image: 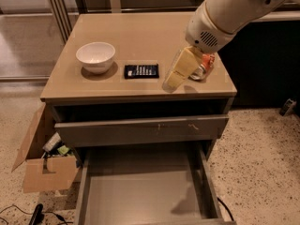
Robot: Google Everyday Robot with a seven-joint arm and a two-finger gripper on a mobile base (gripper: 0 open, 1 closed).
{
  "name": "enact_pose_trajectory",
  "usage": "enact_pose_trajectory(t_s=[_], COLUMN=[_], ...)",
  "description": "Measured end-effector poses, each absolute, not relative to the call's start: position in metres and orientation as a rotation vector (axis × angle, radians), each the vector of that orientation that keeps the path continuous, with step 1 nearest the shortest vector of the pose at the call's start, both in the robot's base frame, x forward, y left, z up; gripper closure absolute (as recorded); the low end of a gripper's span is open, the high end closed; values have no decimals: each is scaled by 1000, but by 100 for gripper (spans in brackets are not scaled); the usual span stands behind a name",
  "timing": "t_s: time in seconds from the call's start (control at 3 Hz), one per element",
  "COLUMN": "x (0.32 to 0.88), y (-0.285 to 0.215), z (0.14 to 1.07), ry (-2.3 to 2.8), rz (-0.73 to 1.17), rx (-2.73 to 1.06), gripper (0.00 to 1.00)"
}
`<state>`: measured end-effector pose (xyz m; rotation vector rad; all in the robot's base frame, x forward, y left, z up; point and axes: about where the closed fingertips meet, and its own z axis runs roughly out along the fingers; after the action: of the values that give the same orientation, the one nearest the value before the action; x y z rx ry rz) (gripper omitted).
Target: Place rxbar blueberry into middle drawer
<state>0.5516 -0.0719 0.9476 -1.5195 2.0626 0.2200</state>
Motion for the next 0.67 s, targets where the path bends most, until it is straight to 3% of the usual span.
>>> enact_pose_trajectory(t_s=[0.67], x=[592], y=[-53], z=[889], ry=[2140], rz=[216], rx=[-1515], gripper=[0])
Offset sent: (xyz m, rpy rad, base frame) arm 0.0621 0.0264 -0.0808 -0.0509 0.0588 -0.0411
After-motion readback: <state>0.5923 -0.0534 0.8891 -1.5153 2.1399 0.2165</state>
